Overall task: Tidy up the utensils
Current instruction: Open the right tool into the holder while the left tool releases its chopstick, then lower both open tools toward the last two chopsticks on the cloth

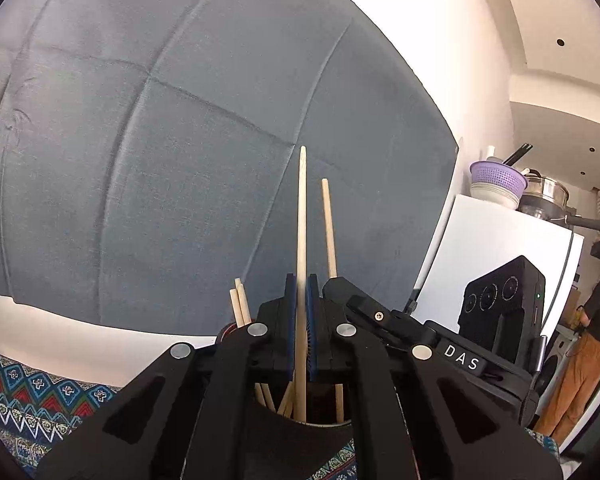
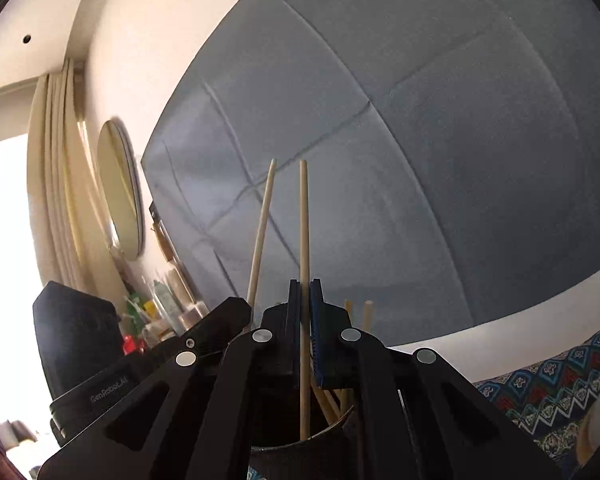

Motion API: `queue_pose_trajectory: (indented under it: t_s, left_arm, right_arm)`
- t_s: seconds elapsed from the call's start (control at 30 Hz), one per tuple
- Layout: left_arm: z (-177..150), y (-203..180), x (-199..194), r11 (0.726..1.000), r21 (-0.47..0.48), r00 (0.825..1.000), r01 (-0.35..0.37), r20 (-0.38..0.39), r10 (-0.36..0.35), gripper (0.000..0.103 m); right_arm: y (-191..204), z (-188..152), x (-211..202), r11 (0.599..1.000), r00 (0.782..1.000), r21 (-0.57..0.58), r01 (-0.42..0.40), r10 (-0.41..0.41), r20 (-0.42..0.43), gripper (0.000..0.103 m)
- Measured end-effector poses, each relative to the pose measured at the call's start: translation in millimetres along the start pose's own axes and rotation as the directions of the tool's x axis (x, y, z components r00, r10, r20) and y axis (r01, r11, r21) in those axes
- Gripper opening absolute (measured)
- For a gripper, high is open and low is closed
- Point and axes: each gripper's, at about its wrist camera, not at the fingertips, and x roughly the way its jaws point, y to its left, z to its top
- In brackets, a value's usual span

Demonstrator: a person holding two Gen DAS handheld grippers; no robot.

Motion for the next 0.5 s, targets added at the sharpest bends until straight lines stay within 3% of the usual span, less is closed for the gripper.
queue_pose_trajectory:
  t_s: [0.13,0.27,0.3,0.37,0.4,0.5]
  left_arm:
    - [1.2,5.1,-19.3,1.000,-0.003,0.999,0.003,-0.032,-0.003,0.005]
    - [6.7,7.2,-38.9,0.999,0.001,0.998,-0.045,-0.052,0.045,0.005]
    - [8.4,6.5,-43.2,0.998,0.004,0.996,-0.058,-0.060,0.059,0.005]
    - [11.7,4.4,-51.1,0.997,0.004,0.993,-0.081,-0.085,0.081,0.011]
    - [13.0,2.8,-55.2,0.995,0.003,0.991,-0.096,-0.093,0.096,0.019]
    - [15.0,-3.3,-69.0,0.992,0.004,0.985,-0.127,-0.113,0.127,0.053]
  right_arm:
    - [11.0,1.2,-13.1,0.997,0.997,-0.063,0.033,-0.037,-0.065,0.008]
    - [23.7,1.2,-29.8,0.986,0.991,-0.146,0.086,-0.100,-0.092,0.009]
    - [24.9,1.6,-34.7,0.984,0.989,-0.150,0.093,-0.108,-0.098,0.014]
    - [30.0,3.5,-44.1,0.981,0.987,-0.158,0.112,-0.128,-0.097,0.039]
    - [32.2,3.9,-49.7,0.979,0.987,-0.163,0.119,-0.134,-0.086,0.052]
    - [40.2,5.2,-64.7,0.975,0.988,-0.185,0.122,-0.137,-0.072,0.053]
